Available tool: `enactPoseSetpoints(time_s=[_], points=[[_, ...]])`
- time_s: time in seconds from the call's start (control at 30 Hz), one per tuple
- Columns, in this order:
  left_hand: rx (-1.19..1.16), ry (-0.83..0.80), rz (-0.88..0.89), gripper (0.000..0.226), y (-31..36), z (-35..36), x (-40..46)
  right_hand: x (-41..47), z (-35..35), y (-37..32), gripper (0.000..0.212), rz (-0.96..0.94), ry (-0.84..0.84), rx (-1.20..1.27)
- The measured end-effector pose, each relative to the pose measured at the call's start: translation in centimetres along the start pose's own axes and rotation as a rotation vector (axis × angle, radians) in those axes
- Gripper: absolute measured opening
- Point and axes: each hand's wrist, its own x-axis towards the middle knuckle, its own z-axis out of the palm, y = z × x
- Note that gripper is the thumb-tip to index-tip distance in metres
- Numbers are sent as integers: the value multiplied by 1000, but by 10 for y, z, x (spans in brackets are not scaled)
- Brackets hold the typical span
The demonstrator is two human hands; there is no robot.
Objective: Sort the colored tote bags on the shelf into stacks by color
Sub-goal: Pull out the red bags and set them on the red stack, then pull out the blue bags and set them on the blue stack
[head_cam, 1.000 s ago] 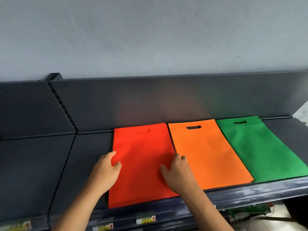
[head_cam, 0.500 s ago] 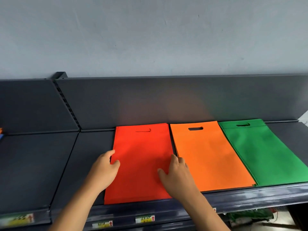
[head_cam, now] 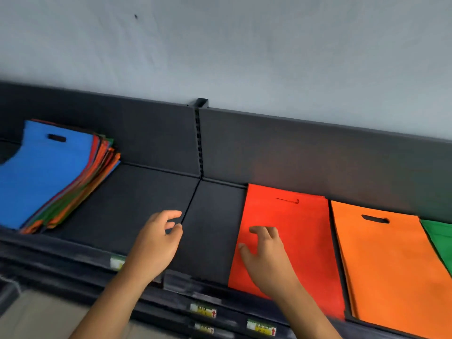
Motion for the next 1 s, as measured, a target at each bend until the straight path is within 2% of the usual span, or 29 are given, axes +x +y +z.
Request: enactPoseSetpoints(time_s=[0.33,0.43,0.6,0.77,1.0], points=[[-62,211,-97,24,-130,-181,-14,-3,114,-172,48,-159,-241,63],[-63,282,-111,24,-167,-233,-13,-10,154,-225,48,-197,-265,85],[-24,267,-127,28,-211,-308,-10,-18,207,-300,47,-224,-276,99],[-3,235,-115,32,-238,-348,13,-13,227,-334,51,-174,-249,107],[-14,192,-41,30,-241,-357,67,32,229,-340,48,-121,-154,124]])
